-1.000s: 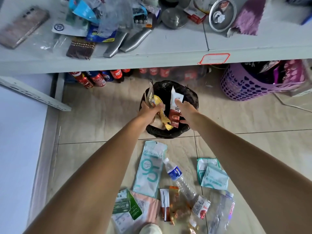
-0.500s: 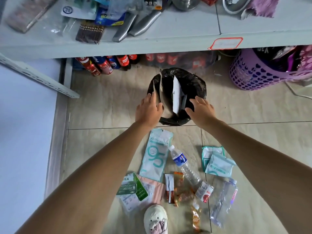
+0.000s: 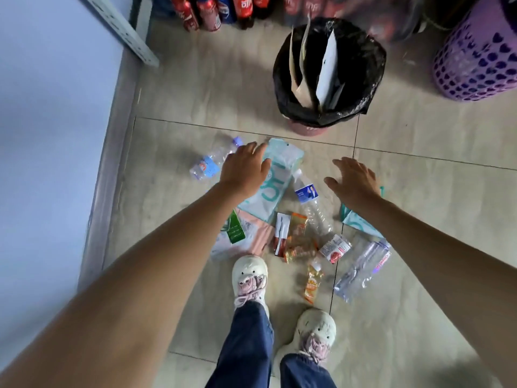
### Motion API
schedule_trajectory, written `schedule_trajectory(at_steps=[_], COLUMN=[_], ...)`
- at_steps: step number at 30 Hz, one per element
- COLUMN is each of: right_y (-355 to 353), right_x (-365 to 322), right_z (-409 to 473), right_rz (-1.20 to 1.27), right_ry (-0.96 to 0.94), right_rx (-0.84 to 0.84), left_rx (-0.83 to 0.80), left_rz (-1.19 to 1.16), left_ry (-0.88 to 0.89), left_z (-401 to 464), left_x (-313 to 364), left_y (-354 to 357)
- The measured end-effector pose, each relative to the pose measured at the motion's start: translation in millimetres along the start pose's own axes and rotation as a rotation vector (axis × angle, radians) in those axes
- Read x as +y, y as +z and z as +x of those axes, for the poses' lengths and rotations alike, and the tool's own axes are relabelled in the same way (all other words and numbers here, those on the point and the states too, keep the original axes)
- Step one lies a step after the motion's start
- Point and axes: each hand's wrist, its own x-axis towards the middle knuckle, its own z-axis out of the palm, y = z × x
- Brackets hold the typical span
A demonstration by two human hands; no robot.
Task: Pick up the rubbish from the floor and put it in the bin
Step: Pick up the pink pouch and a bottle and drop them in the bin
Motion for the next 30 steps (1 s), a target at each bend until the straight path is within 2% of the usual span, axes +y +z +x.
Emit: schedule_trajectory(at_steps=[9,13,16,22,26,30], right_y=[111,156,184,220,240,237], right_x=[34,46,54,63,70,67], right_z=[-51,-43,-22,23,35,41], right_rz=[0.016,0.012,0.011,0.126,0.176,0.19], right_ry=[0.082,0.129,0.137,0.23,0.275,0.274], right_rx=[-0.127,-0.128,-0.093,0.074,0.066,0.016], left_rx=[-0.191,-0.326,-0.36,-0.174,-0.196,-0.156], left_rz=[-0.042,0.006,0.128,0.365,0.497,0.555], left_ry=[-0.175,-0.157,-0.073,0.272,0.435,0.459], left_z=[-63,-69,-68,-38,-21,-13], left_x=[-38,-52,-63,-87,-88,-81], left_y=[135,197,235,276,292,295])
